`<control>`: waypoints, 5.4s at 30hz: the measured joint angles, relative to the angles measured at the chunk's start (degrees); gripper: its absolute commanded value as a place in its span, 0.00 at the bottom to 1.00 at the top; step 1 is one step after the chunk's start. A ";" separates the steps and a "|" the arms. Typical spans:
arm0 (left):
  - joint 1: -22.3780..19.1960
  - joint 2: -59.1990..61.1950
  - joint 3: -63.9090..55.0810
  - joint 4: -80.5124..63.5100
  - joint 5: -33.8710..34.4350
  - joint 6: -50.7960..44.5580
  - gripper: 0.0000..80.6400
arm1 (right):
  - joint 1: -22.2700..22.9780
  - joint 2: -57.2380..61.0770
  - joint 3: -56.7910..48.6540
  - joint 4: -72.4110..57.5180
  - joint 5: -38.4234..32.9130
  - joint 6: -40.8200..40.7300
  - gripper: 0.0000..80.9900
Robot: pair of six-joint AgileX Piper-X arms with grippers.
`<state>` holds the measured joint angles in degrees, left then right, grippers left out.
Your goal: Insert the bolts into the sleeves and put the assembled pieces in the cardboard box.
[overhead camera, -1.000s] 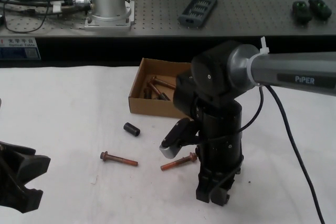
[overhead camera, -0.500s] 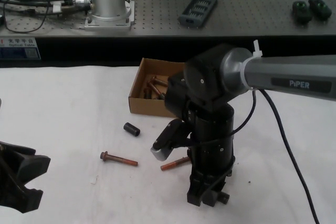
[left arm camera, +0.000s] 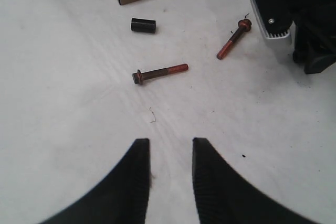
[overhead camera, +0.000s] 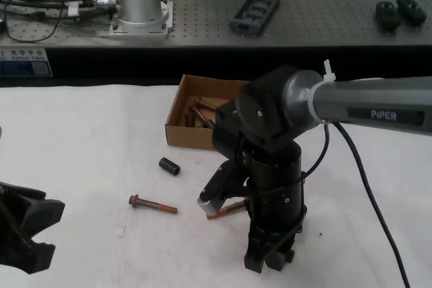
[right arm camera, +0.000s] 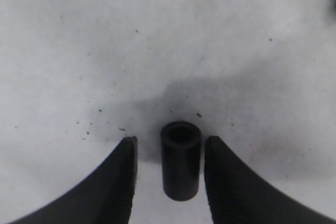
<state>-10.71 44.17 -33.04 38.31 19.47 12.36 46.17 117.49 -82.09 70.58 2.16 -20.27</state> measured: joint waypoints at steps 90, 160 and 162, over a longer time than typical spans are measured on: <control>-25.70 67.50 -43.51 1.89 -9.03 24.88 0.50 | -13.13 -48.11 45.37 -47.21 -19.57 18.02 0.05; -7.18 45.87 -8.05 -86.21 20.52 -68.16 0.01 | -13.13 -37.77 50.33 -96.05 -52.53 35.28 0.05; -7.14 45.87 -7.84 -86.80 22.25 -68.16 0.01 | -13.13 -37.05 52.11 -97.39 -52.53 35.28 0.05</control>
<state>-17.85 90.04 -40.88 -48.50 41.72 -55.79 33.04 80.44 -29.98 -26.81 -50.37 15.01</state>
